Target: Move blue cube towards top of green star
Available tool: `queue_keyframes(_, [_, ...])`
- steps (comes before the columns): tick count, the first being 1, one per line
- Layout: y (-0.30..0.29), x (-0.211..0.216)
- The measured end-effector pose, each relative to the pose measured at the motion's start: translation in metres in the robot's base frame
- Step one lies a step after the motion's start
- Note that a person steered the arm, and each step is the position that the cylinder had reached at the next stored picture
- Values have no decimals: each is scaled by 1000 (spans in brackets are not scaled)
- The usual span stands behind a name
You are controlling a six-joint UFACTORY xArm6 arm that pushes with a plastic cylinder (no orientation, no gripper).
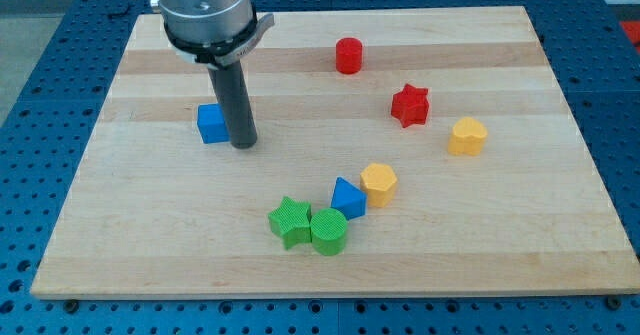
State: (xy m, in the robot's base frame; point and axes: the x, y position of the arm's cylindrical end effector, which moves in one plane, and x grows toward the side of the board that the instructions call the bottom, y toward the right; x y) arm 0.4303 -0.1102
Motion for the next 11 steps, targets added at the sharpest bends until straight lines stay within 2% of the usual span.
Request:
queue_keyframes(2, [-5, -68])
queue_keyframes(3, [-41, -77])
queue_keyframes(5, [-60, -23])
queue_keyframes(7, [-29, 49])
queue_keyframes(8, [-20, 69])
queue_keyframes(9, [-34, 57])
queue_keyframes(10, [-41, 24])
queue_keyframes(11, [-23, 11])
